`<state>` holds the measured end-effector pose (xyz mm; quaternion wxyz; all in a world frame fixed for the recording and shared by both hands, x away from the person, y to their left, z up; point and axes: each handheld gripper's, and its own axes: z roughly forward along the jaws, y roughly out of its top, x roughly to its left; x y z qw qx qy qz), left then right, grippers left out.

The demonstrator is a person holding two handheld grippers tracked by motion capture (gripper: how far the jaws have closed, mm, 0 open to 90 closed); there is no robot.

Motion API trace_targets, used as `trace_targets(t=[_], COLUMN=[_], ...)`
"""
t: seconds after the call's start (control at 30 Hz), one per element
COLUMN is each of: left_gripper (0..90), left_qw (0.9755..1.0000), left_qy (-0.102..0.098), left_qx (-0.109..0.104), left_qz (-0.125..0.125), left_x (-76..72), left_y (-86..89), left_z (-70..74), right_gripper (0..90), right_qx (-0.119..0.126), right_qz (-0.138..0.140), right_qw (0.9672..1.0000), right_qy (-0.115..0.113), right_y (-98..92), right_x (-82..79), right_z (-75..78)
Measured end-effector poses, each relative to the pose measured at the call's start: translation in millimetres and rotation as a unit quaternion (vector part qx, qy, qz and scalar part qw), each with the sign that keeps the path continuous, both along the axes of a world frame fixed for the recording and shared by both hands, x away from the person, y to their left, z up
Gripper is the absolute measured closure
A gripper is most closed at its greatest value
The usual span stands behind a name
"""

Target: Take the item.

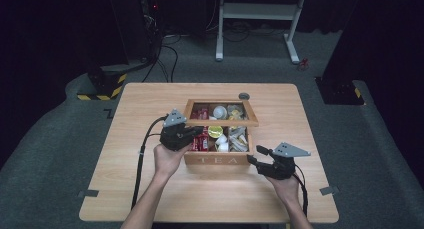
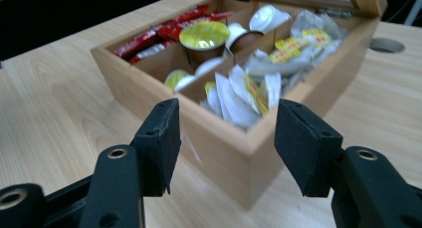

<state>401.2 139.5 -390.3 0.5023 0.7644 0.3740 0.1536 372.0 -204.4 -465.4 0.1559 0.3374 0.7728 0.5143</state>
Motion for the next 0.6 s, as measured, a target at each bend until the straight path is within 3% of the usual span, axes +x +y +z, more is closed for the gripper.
trace_targets(t=[0.17,0.37,0.6], left_gripper=[90.0,90.0,90.0], left_qw=[1.0,1.0,0.9999], left_qy=[-0.002,-0.006,-0.002], left_qx=[0.002,0.001,0.002], left_qz=[0.001,0.007,0.011], left_x=[3.6,9.8,18.4], left_y=[-0.7,-1.1,-2.0], left_z=[3.5,11.2,20.9], right_gripper=[42.6,42.6,39.7], right_qx=[-0.003,-0.024,-0.046], right_qz=[0.003,0.002,0.009], right_qw=[1.0,0.9996,0.9988], right_qy=[-0.005,-0.016,-0.011], right_y=[11.9,32.1,53.2], right_x=[8.4,21.2,33.0], right_z=[5.1,12.4,17.2])
